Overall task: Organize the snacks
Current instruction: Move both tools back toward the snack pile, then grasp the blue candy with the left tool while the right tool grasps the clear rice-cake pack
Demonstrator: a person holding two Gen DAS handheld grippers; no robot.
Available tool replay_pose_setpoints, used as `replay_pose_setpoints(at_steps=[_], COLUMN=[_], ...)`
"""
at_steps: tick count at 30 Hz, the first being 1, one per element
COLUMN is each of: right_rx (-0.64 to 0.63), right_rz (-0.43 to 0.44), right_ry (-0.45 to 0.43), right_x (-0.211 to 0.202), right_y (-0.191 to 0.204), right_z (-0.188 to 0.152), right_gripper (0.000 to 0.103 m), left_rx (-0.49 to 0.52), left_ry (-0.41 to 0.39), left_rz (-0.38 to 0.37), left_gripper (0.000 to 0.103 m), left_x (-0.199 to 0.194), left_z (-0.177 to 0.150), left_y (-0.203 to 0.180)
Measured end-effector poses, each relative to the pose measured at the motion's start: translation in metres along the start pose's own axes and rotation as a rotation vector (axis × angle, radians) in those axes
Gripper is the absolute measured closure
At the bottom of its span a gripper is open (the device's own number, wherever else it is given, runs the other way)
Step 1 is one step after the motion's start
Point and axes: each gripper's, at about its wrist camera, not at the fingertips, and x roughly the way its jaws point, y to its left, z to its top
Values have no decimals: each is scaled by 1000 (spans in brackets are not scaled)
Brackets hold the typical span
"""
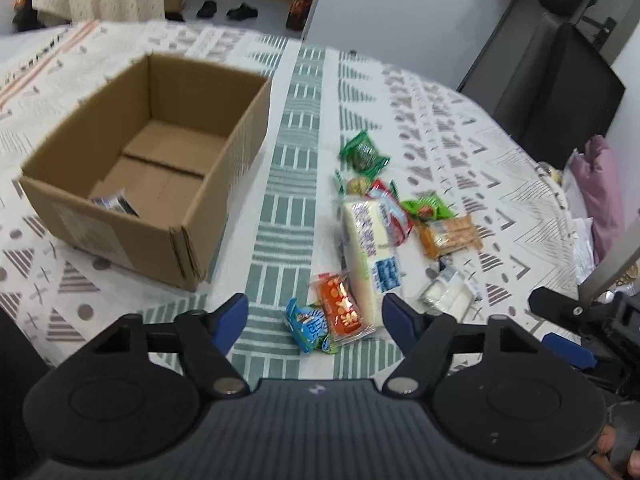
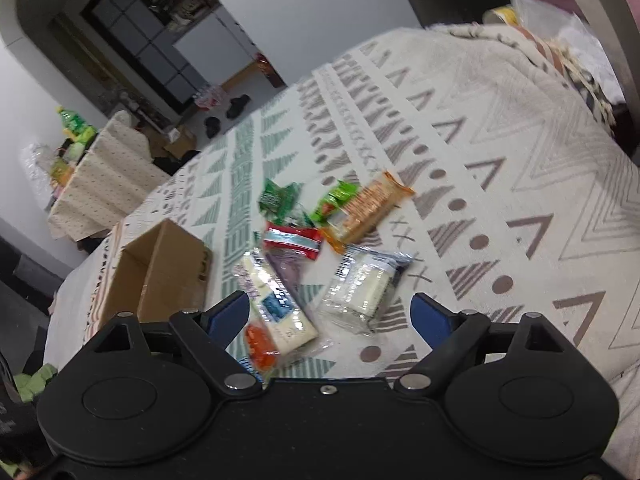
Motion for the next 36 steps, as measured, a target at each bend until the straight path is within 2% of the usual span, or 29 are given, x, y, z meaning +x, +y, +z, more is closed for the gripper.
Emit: replay_pose_setpoints(at_steps=[11, 14, 16, 24, 29, 36], right_rx=[27, 27, 32, 41, 25, -17], right_rz=[-20, -28, -36, -75, -97, -157], right_ry=[58, 76, 88, 130, 156, 163], right_x=[33, 43, 51, 79, 94, 114], right_y=[-8, -8, -10, -13, -10, 2], right_z=[7, 9, 10, 15, 15, 17], right_gripper=[18, 21, 22, 24, 24, 24], left_rx=[-60, -90, -97, -103, -82, -77], left_ry=[102, 128, 150, 139, 89, 60], left_rz=[6, -10, -20, -6, 12, 17], left_gripper=[55, 62, 71, 76, 77, 77], left_x=[57, 68, 74, 76, 66, 59], left_z=[-6, -7, -9, -3, 7, 14], left_y=[11, 15, 16, 15, 15, 20])
